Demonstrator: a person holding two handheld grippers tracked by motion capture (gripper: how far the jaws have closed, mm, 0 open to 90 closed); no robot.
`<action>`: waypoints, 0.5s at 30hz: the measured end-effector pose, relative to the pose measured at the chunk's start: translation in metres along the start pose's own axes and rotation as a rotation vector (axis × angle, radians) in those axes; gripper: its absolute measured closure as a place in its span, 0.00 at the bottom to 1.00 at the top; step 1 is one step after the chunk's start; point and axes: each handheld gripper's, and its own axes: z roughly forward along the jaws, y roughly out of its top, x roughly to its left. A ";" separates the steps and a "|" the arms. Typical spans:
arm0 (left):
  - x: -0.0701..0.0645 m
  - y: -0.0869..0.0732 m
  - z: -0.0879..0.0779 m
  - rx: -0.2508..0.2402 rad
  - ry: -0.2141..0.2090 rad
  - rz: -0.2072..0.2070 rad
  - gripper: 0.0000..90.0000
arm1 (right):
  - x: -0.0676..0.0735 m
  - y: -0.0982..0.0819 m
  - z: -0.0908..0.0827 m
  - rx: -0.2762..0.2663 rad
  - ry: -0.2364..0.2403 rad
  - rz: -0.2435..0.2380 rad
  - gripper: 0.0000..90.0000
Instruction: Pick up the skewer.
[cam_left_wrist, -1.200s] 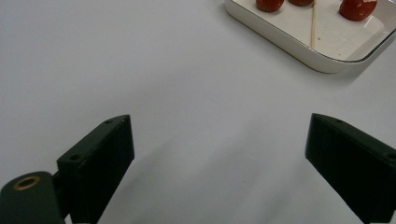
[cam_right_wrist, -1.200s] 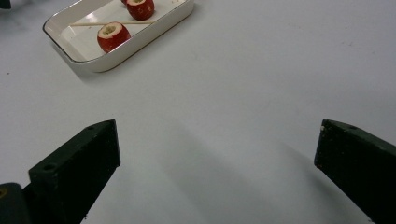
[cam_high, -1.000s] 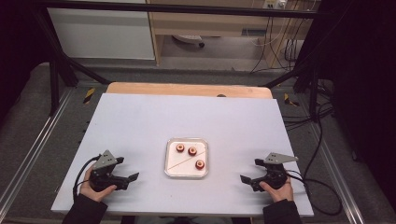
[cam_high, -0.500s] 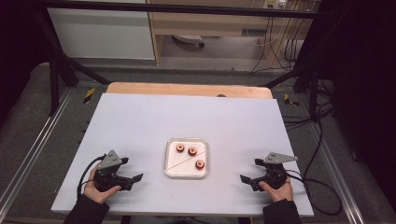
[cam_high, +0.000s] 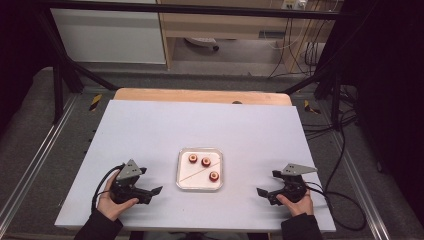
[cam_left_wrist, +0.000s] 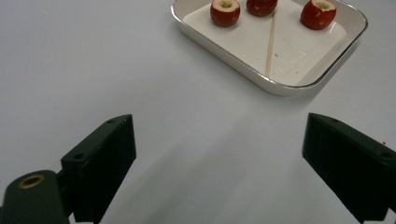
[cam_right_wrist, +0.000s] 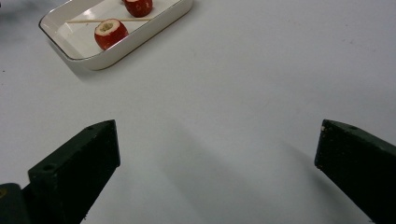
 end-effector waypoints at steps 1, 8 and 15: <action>-0.001 0.002 0.000 0.000 -0.002 0.004 0.11 | 0.000 0.000 0.000 0.001 0.000 0.000 0.01; -0.012 0.021 0.008 0.005 -0.017 0.041 0.11 | 0.000 0.000 -0.001 0.001 0.002 -0.004 0.01; -0.023 0.043 0.021 0.018 -0.033 0.073 0.11 | 0.000 0.000 0.000 0.004 0.000 -0.004 0.01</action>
